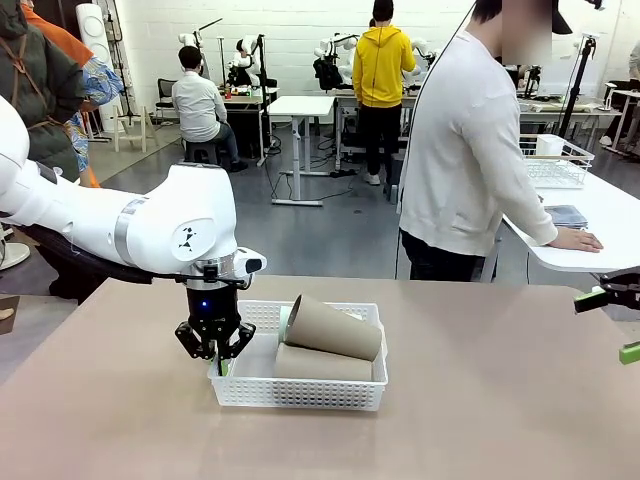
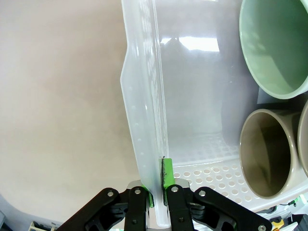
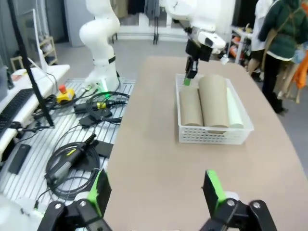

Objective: Clean and organize the cups into the basket.
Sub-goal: Pick up the Reusable plastic cup from the right side of the table and stack it inside the Organizing basket in the center of the table, then move the Organizing basket back to the left side of the table.

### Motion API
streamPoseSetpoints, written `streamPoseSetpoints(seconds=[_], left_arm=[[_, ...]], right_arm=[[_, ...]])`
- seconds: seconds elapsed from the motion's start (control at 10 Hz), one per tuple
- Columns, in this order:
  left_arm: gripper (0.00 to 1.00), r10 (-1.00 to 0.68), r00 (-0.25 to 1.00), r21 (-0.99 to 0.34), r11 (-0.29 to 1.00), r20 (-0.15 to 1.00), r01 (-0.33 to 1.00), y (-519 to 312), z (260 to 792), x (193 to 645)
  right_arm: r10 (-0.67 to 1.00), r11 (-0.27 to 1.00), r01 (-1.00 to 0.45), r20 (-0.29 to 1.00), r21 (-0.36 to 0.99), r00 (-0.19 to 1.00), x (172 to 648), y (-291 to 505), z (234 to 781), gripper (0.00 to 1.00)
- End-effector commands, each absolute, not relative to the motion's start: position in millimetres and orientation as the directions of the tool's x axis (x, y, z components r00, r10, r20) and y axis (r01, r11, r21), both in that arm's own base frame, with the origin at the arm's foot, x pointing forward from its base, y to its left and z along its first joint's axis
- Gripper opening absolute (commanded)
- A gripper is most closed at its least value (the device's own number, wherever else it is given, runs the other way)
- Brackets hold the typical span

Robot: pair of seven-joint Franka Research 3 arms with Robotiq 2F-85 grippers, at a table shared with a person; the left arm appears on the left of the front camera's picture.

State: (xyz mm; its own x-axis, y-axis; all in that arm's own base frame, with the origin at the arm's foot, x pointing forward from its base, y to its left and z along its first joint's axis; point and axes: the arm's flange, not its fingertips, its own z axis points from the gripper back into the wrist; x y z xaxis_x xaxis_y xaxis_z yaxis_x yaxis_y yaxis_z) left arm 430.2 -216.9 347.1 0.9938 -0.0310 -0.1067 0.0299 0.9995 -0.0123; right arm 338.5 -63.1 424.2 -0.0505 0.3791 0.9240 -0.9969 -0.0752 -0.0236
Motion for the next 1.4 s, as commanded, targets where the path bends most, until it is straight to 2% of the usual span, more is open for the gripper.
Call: streamPoseSetpoints(seconds=[0.0, 0.1, 1.3], left_arm=[[0.0, -0.034, 0.994, -0.012, 0.999, -0.101, 0.033, -218.1, 348.8, 429.5], [0.0, -0.034, 0.994, -0.012, 0.999, -0.101, 0.033, -218.1, 348.8, 429.5], [0.0, -0.034, 0.994, -0.012, 0.999, -0.101, 0.033, -218.1, 348.8, 429.5]], right_arm=[[0.332, -0.029, -0.999, 0.942, -0.036, -0.044, 350.6, -63.9, 417.3, 1.0], [0.379, -0.075, -0.997, 0.924, -0.024, -0.051, 338.5, -63.1, 424.2, 1.0], [0.379, -0.075, -0.997, 0.924, -0.024, -0.051, 338.5, -63.1, 424.2, 1.0]])
